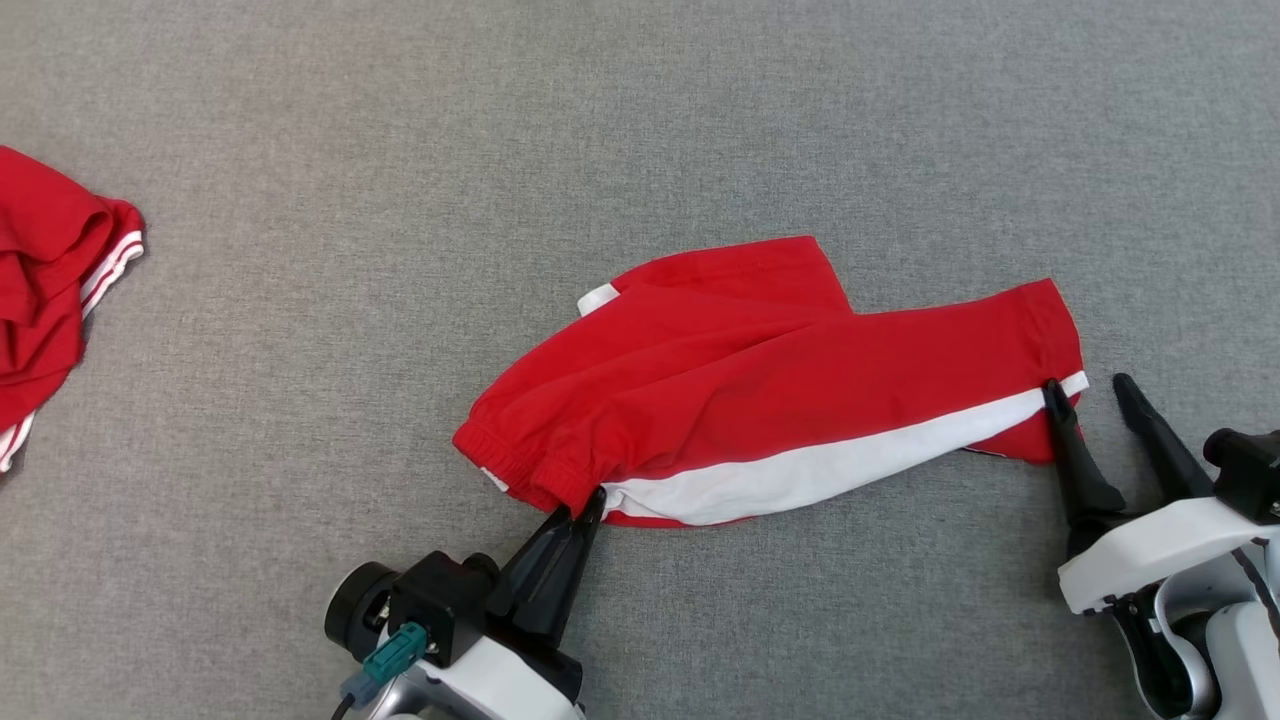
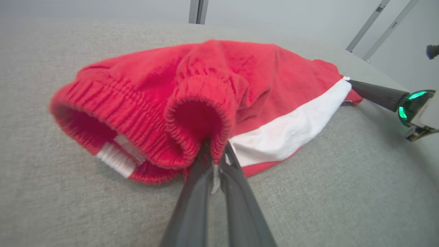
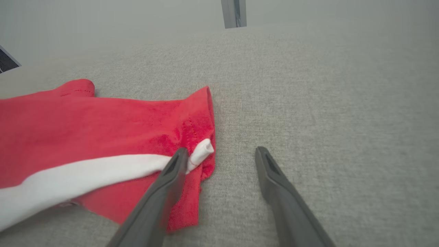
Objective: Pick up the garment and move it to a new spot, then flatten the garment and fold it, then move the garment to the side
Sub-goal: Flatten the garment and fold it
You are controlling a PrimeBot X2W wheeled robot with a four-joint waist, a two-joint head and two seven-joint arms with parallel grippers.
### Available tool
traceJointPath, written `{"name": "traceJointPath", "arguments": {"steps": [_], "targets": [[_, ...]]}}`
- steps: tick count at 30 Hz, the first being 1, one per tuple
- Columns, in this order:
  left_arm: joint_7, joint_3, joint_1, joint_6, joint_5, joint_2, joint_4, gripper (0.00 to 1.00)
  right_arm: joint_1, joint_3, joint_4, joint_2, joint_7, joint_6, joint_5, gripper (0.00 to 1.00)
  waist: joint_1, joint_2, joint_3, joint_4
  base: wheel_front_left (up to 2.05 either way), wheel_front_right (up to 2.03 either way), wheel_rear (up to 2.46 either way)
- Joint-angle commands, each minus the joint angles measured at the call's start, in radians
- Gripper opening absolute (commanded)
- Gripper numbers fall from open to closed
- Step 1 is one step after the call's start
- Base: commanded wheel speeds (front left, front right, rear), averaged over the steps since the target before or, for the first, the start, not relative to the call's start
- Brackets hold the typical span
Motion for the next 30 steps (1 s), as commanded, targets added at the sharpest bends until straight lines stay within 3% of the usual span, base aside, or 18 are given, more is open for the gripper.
{"name": "traceJointPath", "arguments": {"steps": [1,3,15,30], "targets": [[-0.009,0.001,-0.015,0.001,0.002,-0.002,0.006,0.0,-0.008,0.005,0.007,-0.008,-0.006,0.0,0.01,0.48,0.0,-0.0001,0.004,-0.001,0.0,0.0,0.0],[-0.016,0.001,-0.022,0.003,0.001,-0.004,0.011,0.0,-0.012,0.023,0.01,-0.008,-0.007,0.0,0.02,0.0,0.0,-0.0001,0.005,-0.005,0.0,0.0,0.0],[-0.046,0.023,-0.084,0.019,0.023,0.022,-0.039,0.0,-0.04,0.019,-0.088,-0.026,-0.05,0.0,0.027,0.0,0.0,-0.0001,-0.031,-0.026,0.0,0.0,0.0],[-0.006,0.078,-0.291,0.022,0.048,0.06,-0.172,0.0,-0.148,-0.03,-0.27,-0.036,-0.019,0.0,0.012,0.0,0.0,-0.0001,-0.141,-0.06,0.0,0.0,0.0]]}}
